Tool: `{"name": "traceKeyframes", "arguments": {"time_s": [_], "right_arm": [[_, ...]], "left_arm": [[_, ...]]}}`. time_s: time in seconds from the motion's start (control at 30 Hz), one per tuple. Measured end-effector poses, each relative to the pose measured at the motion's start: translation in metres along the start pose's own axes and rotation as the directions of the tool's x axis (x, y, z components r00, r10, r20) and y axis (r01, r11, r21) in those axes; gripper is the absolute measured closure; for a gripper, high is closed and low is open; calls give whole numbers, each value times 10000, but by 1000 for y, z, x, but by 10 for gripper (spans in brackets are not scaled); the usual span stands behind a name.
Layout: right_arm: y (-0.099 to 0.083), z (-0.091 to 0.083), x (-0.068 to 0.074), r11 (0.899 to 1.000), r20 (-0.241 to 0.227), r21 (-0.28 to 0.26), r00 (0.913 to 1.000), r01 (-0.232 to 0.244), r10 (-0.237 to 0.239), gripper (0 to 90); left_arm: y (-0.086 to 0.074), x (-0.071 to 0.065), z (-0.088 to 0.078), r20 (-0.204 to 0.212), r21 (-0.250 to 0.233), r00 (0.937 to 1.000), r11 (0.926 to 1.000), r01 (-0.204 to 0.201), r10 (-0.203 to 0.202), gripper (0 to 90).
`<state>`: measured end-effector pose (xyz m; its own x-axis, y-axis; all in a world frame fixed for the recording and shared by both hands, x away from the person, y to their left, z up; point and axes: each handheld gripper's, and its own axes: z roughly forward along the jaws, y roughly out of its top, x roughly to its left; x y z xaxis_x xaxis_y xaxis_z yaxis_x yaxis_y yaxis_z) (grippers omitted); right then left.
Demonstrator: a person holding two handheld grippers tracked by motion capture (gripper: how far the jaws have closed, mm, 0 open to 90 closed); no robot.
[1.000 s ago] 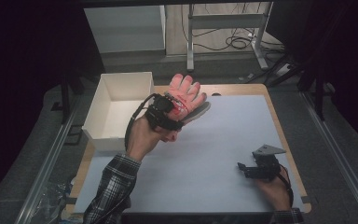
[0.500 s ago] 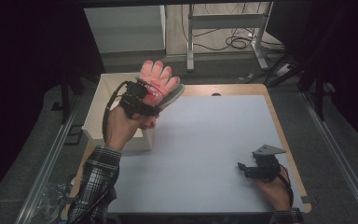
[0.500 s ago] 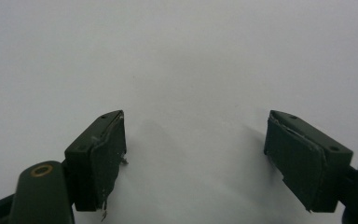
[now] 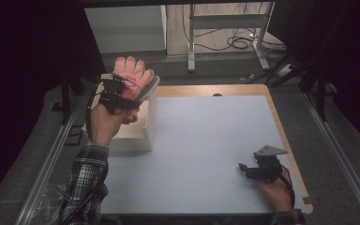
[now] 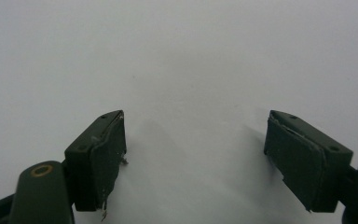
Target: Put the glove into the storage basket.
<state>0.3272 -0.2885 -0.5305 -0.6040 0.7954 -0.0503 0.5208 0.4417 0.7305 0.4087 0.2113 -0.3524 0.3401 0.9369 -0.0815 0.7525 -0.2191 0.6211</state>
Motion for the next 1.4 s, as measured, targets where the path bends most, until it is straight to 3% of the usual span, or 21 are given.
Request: {"name": "traceKeyframes", "arguments": {"time_s": [0.2,0.47,0.77,0.9,1.1,1.4], "right_arm": [[0,0,0,10000,0,1,10000,-1,1,212],[0,0,0,10000,-2,0,10000,-3,3,212],[0,0,0,10000,-5,-3,10000,-4,4,212],[0,0,0,10000,-5,-7,10000,2,-2,212],[0,0,0,10000,-7,-8,10000,2,-2,212],[0,0,0,10000,-8,-7,10000,2,-2,212]], "left_arm": [[-8,20,21,-387,28,9958,9965,830,-828,479],[-14,31,51,-860,130,9884,9919,1264,-1248,478],[-19,37,91,-1260,573,9810,9862,1554,-1473,472],[-19,37,107,-1266,779,9806,9840,1600,-1494,467],[-12,33,123,-1427,1068,9803,9825,1527,-1368,456],[-11,34,144,-1499,1658,9783,9718,1675,-1430,414]]}}
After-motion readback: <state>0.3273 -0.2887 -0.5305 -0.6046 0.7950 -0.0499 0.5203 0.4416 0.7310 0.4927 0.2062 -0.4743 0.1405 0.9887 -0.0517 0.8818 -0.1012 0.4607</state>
